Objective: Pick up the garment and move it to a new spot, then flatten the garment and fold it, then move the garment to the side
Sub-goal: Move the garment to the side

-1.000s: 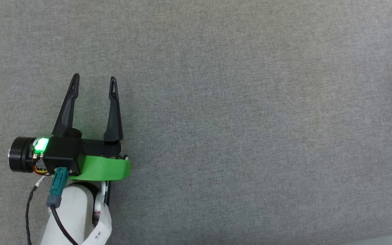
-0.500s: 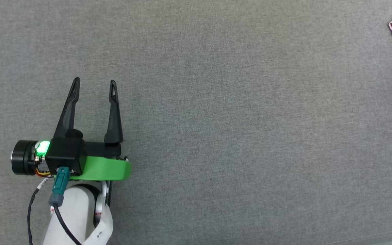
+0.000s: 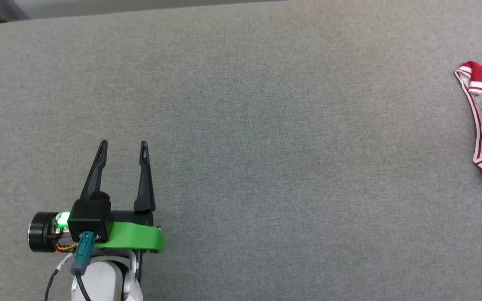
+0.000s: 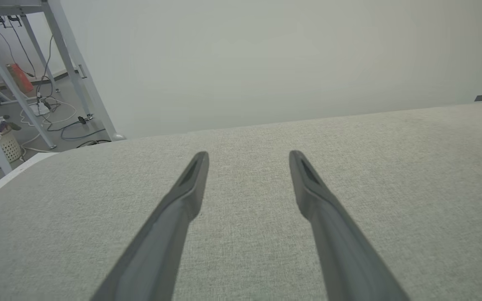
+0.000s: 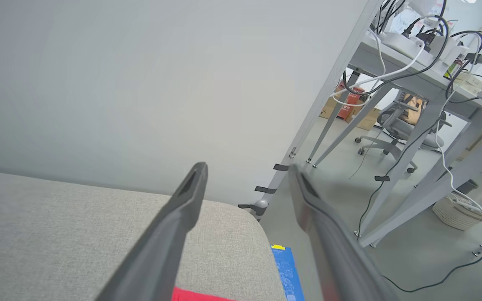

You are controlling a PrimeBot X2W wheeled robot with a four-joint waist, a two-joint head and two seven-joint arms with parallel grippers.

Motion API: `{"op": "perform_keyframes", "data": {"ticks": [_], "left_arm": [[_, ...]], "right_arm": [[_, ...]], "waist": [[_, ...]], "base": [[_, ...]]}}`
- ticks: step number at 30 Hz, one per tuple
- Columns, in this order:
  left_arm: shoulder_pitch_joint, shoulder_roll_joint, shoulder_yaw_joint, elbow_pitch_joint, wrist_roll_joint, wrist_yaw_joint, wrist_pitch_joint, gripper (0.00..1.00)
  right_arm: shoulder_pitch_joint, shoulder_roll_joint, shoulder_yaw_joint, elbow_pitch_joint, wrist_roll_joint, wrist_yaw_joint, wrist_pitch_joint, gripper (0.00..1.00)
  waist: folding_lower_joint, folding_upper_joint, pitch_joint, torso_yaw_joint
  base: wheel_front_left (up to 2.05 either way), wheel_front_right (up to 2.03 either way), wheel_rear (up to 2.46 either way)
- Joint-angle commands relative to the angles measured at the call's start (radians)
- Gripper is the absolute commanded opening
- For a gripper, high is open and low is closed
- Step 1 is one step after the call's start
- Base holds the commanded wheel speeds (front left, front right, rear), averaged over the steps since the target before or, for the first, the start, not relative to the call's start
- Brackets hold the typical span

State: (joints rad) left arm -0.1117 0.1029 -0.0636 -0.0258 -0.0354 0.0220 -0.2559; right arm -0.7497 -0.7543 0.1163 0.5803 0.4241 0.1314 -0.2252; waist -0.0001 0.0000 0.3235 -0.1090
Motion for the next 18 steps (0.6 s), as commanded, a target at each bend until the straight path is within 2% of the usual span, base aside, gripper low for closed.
{"op": "perform_keyframes", "data": {"ticks": [1,5,11,18], "left_arm": [[0.013,-0.004,0.004,0.005,-0.008,0.003,-0.006,1.00],[0.038,-0.012,0.006,0.013,-0.012,0.003,-0.006,1.00],[0.067,-0.021,0.006,0.030,-0.018,-0.003,-0.006,1.00],[0.089,-0.029,0.004,0.049,-0.015,-0.009,-0.006,1.00]], "right_arm": [[0.030,0.030,-0.014,-0.032,-0.020,-0.001,-0.017,1.00],[0.123,0.121,-0.074,-0.168,-0.080,-0.001,-0.034,1.00],[0.294,0.303,-0.154,-0.390,-0.180,-0.001,-0.036,1.00],[0.469,0.479,-0.129,-0.502,-0.236,-0.001,-0.036,1.00]], "waist": [[0.0001,0.0000,-0.073,0.044],[0.0001,0.0000,-0.122,0.072],[0.0001,0.0000,-0.181,0.113],[0.0001,0.0000,-0.231,0.144]], "base": [[0.00,0.00,0.00],[0.00,0.00,0.00],[0.00,0.00,0.00],[0.00,0.00,0.00]]}}
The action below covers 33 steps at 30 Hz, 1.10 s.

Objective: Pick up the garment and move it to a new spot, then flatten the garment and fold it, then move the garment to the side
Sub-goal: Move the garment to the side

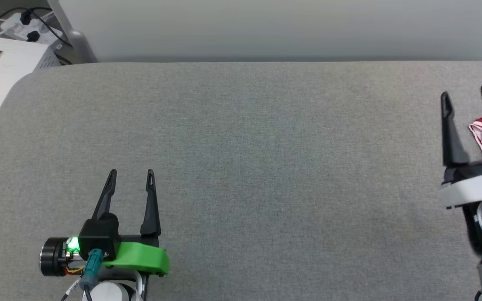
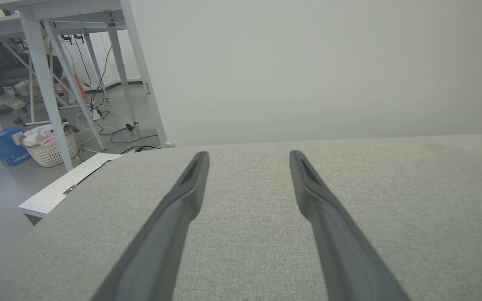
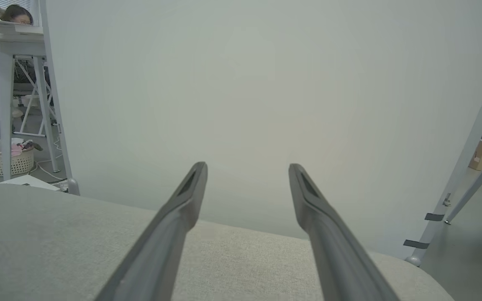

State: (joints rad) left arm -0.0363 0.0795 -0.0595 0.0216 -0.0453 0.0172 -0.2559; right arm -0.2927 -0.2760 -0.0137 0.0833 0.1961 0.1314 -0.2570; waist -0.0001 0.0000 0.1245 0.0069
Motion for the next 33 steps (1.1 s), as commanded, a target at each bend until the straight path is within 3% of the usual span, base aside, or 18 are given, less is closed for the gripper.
{"op": "perform_keyframes", "data": {"ticks": [1,8,14,33], "left_arm": [[0.017,-0.006,0.000,0.003,-0.005,-0.005,-0.006,1.00],[0.045,-0.009,0.006,0.022,-0.004,-0.007,-0.006,1.00],[0.071,-0.011,0.011,0.034,-0.008,-0.015,-0.006,1.00],[0.129,-0.014,0.018,0.047,-0.015,-0.054,-0.006,1.00]], "right_arm": [[0.033,0.018,0.005,-0.012,-0.011,-0.001,-0.005,1.00],[0.191,0.125,0.017,-0.025,-0.009,-0.001,-0.005,1.00],[0.307,0.175,0.000,-0.039,-0.014,-0.001,-0.005,1.00],[0.454,0.217,-0.038,-0.100,-0.038,-0.001,-0.005,1.00]], "waist": [[0.0001,0.0000,-0.037,0.031],[0.0001,0.0000,-0.086,0.045],[0.0001,0.0000,-0.122,0.046],[0.0001,0.0000,-0.160,0.039]], "base": [[0.00,0.00,0.00],[0.00,0.00,0.00],[0.00,0.00,0.00],[0.00,0.00,0.00]]}}
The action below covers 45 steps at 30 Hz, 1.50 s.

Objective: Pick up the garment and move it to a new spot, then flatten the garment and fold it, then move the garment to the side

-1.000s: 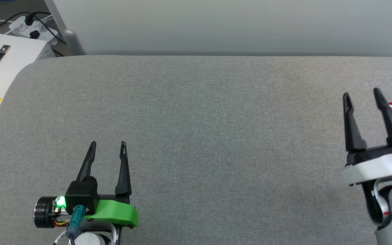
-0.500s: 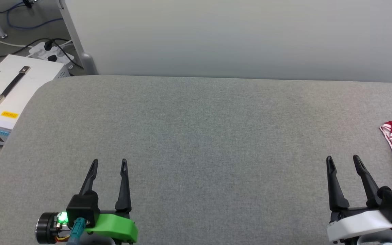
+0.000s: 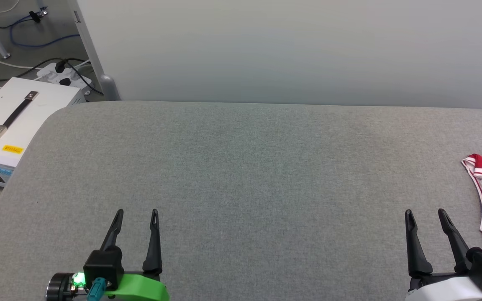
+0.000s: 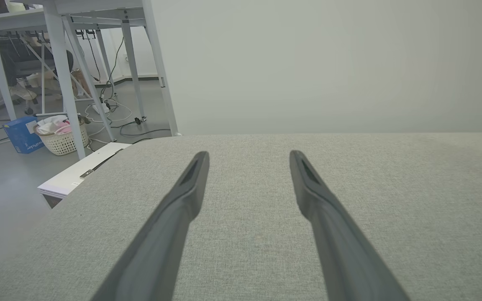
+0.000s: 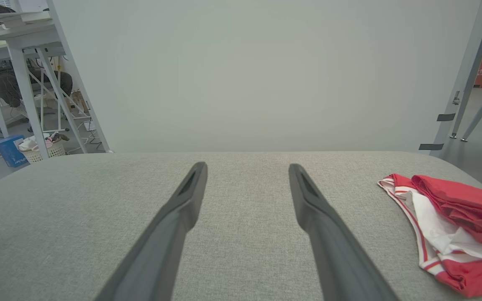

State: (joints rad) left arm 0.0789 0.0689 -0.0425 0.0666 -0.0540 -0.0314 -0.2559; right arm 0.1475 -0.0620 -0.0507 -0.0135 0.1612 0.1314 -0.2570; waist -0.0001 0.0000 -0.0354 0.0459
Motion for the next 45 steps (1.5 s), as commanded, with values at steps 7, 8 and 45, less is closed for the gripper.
{"op": "perform_keyframes", "data": {"ticks": [7,8,45], "left_arm": [[0.001,-0.001,0.000,0.007,0.000,-0.001,0.000,0.00],[0.001,-0.001,0.000,0.007,0.000,-0.001,0.002,0.00],[-0.022,-0.006,0.012,-0.014,0.015,0.008,0.074,0.00]], "right_arm": [[0.002,0.002,0.000,0.002,-0.001,0.000,0.000,0.00],[0.001,0.002,0.000,0.003,0.000,0.000,0.001,0.00],[-0.041,0.005,0.015,0.006,-0.046,0.000,0.075,0.00]], "waist": [[0.0001,0.0000,-0.001,0.001],[0.0001,0.0000,-0.001,0.001],[0.0001,0.0000,0.010,-0.013]], "base": [[0.00,0.00,0.00],[0.00,0.00,0.00],[0.00,0.00,0.00]]}}
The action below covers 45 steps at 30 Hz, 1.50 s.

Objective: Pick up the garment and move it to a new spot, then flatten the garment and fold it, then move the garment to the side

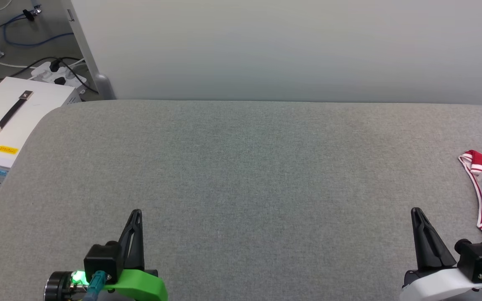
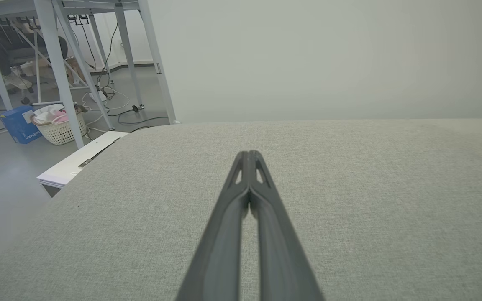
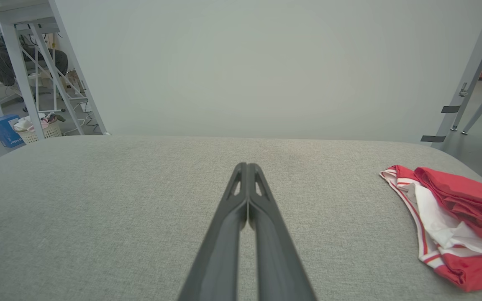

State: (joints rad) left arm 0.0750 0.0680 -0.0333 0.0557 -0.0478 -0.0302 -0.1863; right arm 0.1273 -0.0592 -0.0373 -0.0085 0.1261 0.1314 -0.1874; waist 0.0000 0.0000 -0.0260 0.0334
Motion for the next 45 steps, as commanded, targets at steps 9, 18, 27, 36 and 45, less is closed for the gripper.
{"op": "perform_keyframes", "data": {"ticks": [9,18,27,36,45], "left_arm": [[-0.024,-0.006,0.005,-0.008,0.013,0.009,0.022,0.00],[-0.029,-0.007,0.009,-0.014,0.017,0.012,0.041,0.00],[-0.035,-0.009,0.012,-0.019,0.021,0.014,0.059,0.00],[-0.041,-0.010,0.015,-0.024,0.025,0.016,0.077,0.00],[-0.046,-0.011,0.018,-0.029,0.028,0.019,0.095,0.00]], "right_arm": [[-0.031,0.003,0.005,0.001,-0.022,0.000,0.023,0.00],[-0.042,0.003,0.008,0.002,-0.034,0.000,0.041,0.00],[-0.053,0.004,0.012,0.003,-0.045,0.000,0.060,0.00],[-0.063,0.005,0.016,0.004,-0.057,0.000,0.077,0.00],[-0.074,0.005,0.019,0.005,-0.068,0.000,0.096,0.00]], "waist": [[0.0000,0.0000,0.003,-0.003],[0.0000,0.0000,0.005,-0.007],[0.0000,0.0000,0.008,-0.010],[0.0000,0.0000,0.010,-0.013],[0.0000,0.0000,0.013,-0.017]], "base": [[0.00,0.00,0.00],[0.00,0.00,0.00],[0.00,0.00,0.00],[0.00,0.00,0.00],[0.00,0.00,0.00]]}}
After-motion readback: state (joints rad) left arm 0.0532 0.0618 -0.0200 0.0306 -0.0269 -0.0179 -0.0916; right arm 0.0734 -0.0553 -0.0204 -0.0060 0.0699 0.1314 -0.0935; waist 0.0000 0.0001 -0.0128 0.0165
